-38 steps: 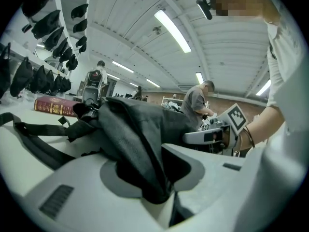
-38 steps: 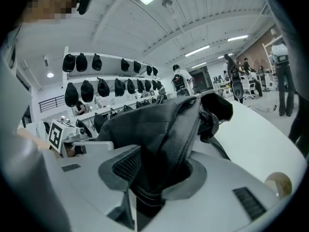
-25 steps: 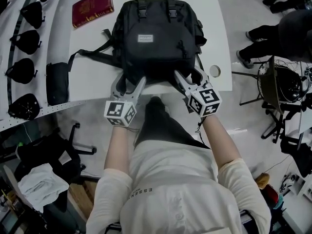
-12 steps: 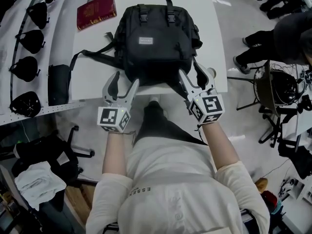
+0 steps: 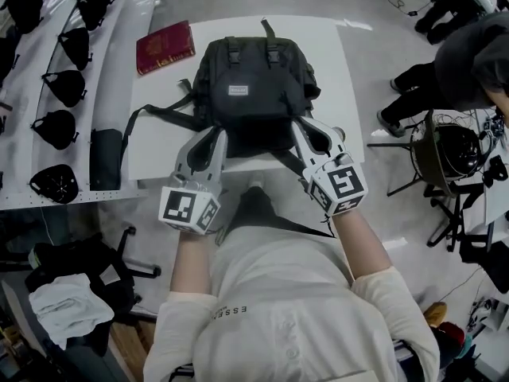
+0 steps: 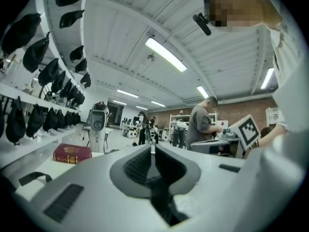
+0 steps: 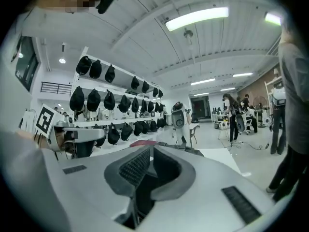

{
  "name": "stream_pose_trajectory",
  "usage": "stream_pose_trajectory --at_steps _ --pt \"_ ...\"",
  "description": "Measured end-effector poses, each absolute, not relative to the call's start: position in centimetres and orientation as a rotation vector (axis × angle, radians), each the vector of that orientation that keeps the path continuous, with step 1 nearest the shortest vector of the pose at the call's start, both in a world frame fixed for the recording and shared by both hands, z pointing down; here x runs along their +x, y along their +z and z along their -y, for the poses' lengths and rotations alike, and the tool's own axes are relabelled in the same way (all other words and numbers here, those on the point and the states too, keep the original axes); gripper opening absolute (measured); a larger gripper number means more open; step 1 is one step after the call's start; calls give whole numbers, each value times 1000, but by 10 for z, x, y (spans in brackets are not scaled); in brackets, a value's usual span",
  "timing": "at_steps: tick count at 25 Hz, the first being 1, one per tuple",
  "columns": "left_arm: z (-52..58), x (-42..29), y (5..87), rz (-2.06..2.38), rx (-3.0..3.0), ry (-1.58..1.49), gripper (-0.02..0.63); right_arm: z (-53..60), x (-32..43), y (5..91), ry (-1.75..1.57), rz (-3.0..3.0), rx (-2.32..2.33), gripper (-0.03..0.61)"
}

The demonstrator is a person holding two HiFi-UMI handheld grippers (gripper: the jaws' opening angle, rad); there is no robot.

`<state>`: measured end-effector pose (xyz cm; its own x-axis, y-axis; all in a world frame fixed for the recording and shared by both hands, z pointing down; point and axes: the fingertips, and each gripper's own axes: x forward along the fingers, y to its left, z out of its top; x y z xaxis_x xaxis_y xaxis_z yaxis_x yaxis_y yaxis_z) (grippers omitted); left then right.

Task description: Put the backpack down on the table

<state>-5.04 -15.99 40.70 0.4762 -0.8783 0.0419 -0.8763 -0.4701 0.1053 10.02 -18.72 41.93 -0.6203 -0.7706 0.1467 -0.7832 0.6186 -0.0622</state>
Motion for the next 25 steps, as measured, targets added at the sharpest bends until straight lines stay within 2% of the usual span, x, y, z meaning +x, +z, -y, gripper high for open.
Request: stream_pose_trajectory --at_steps 3,18,25 --pt "158 -42 395 1536 2652 24 3 181 97 403 141 2774 1301 18" --pt "154 -16 378 1360 2802 283 5 171 98 363 62 2855 1261 14" --pt "159 -17 369 1388 2795 228 5 168 93 364 54 2851 1204 14"
